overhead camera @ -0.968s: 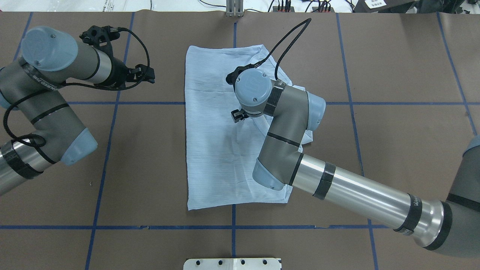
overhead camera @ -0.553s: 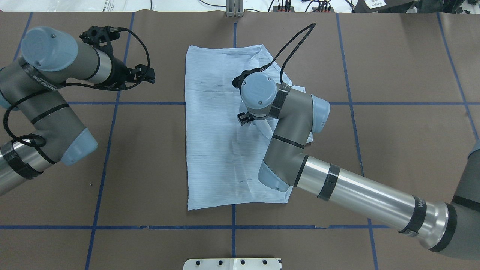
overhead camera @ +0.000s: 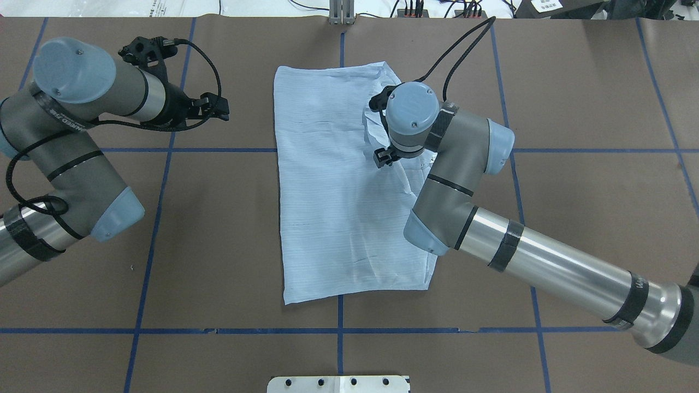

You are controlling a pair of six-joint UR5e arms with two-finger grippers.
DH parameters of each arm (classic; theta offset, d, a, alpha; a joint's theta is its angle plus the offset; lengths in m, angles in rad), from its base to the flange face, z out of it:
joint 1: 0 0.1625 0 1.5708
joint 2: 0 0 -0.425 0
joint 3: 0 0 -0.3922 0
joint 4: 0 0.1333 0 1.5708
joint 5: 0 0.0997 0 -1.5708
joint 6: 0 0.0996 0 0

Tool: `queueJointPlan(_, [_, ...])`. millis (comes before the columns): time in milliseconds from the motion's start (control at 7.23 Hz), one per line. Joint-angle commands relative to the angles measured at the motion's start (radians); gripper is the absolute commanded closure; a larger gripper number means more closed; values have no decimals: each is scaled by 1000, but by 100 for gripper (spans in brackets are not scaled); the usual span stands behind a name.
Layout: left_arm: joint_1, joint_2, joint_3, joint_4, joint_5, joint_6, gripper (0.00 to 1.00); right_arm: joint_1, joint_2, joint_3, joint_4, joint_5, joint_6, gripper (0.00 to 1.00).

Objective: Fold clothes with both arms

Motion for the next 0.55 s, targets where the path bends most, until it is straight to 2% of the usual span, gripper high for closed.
queueJointPlan(0, [8,-8,-3,4,0,-11,0,42,-41,17,9,35,-39,0])
queueJointPlan(415, [21,-18,-4,4,0,-40,0,163,-124,73,16,131,-159,0])
